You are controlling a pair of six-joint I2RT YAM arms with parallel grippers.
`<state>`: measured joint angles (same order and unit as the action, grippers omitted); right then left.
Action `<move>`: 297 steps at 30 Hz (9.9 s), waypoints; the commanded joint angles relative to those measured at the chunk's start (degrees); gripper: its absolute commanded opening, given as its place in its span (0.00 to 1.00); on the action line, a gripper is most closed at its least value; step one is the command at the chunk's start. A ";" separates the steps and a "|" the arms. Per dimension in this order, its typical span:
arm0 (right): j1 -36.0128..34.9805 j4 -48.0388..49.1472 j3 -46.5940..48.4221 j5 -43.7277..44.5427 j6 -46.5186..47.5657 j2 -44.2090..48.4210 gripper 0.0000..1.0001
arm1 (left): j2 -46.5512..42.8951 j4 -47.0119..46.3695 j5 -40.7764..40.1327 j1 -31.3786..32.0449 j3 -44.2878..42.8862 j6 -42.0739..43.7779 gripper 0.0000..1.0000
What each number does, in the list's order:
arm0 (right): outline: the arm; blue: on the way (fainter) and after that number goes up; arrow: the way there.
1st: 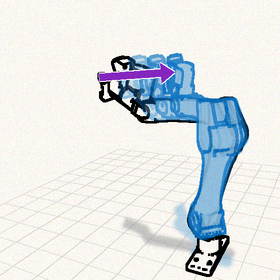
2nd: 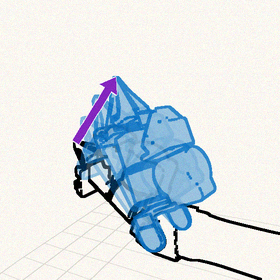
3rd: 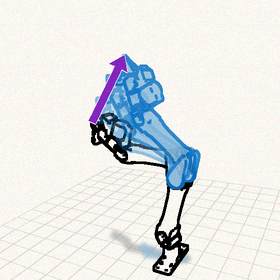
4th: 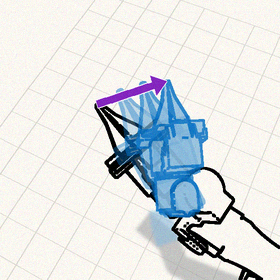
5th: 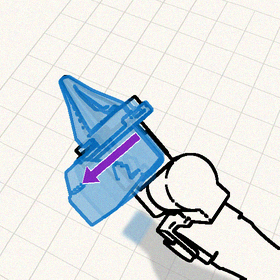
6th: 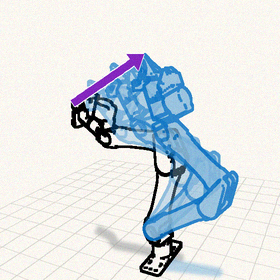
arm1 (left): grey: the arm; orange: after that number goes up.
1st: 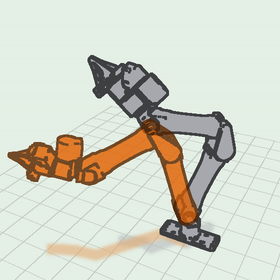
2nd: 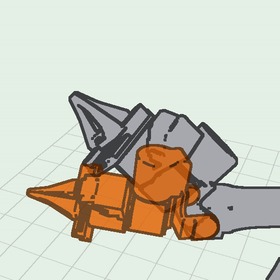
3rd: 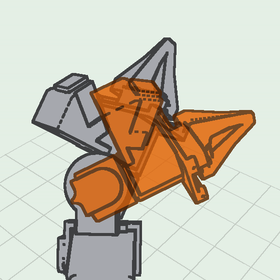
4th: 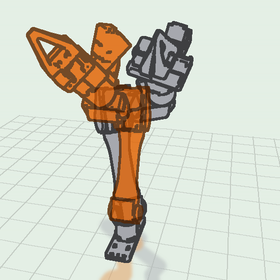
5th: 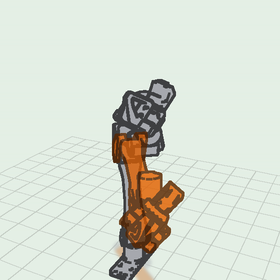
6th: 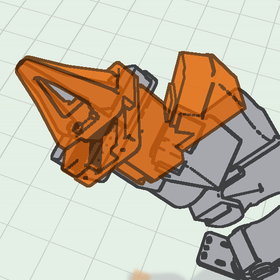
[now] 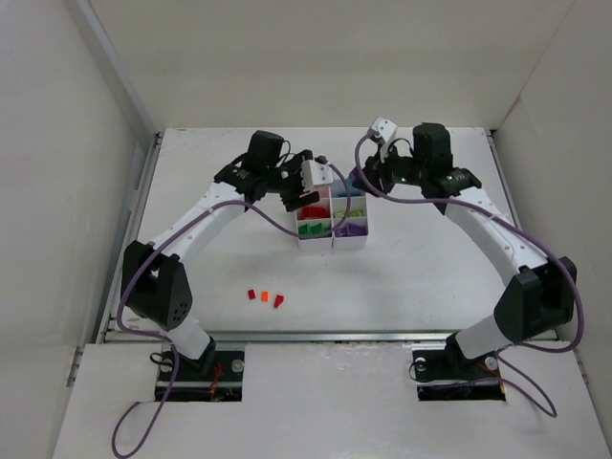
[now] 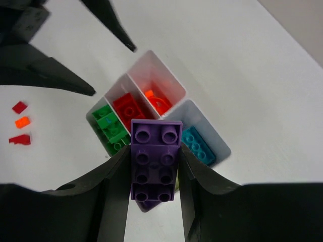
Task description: Sort the legos into containers by color
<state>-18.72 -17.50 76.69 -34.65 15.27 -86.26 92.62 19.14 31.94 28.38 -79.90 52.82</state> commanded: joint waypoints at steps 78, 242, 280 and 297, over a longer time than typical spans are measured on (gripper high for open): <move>-10.90 0.71 -11.91 13.03 25.25 -1.63 0.23 | -6.84 -7.89 2.95 -2.37 10.82 -9.14 0.00; -49.48 -14.06 5.85 47.22 -80.39 -28.53 0.14 | -59.66 -17.29 -49.61 -17.04 50.54 -43.59 0.87; -28.39 -20.03 22.19 67.61 -43.04 -25.36 0.00 | -57.56 -17.82 -49.61 -19.77 51.07 -43.59 0.88; -32.06 -23.64 27.37 67.43 -38.56 -23.79 0.62 | -57.55 -17.82 -49.08 -20.30 51.07 -43.59 0.88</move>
<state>-47.83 -40.49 100.29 31.22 -24.36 -113.97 35.46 4.05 -16.97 8.49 -29.56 9.15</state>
